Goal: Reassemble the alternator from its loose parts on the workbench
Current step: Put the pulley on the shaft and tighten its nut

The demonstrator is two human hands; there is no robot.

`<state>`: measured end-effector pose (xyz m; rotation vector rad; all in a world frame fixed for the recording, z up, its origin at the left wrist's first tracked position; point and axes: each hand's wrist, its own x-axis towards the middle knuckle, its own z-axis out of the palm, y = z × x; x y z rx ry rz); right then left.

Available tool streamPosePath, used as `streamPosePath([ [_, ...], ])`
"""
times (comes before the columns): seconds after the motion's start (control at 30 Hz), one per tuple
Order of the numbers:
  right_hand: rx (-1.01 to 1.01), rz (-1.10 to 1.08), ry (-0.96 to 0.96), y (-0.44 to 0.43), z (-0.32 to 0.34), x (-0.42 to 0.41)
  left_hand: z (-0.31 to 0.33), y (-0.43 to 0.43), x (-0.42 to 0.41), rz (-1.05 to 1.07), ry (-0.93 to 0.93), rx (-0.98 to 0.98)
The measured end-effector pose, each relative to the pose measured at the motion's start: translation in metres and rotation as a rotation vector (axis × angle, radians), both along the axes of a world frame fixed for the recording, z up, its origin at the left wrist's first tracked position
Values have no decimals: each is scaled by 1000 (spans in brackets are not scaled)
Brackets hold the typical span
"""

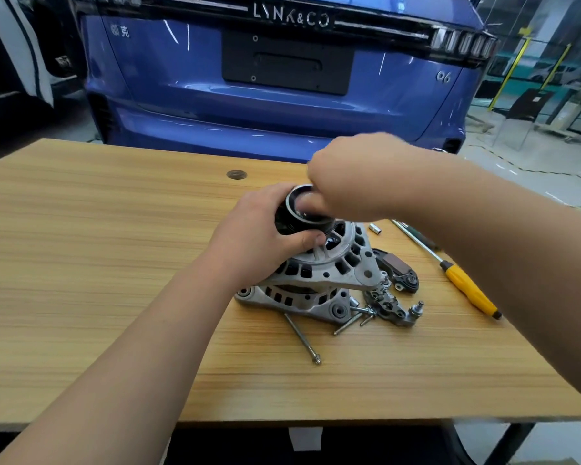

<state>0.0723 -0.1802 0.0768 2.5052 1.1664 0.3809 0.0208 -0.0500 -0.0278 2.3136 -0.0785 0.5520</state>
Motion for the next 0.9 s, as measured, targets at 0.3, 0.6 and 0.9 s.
streamPosePath([
  [0.3,126,6,-7,-6,-6,7,3,3,2,-29,37,17],
  [0.6,1596,-741,204,-155,-67,138,3,1,0,16,17,24],
  [0.9,1262,-791,525,-126,-105,243,-9,-9,36,145,-38,6],
])
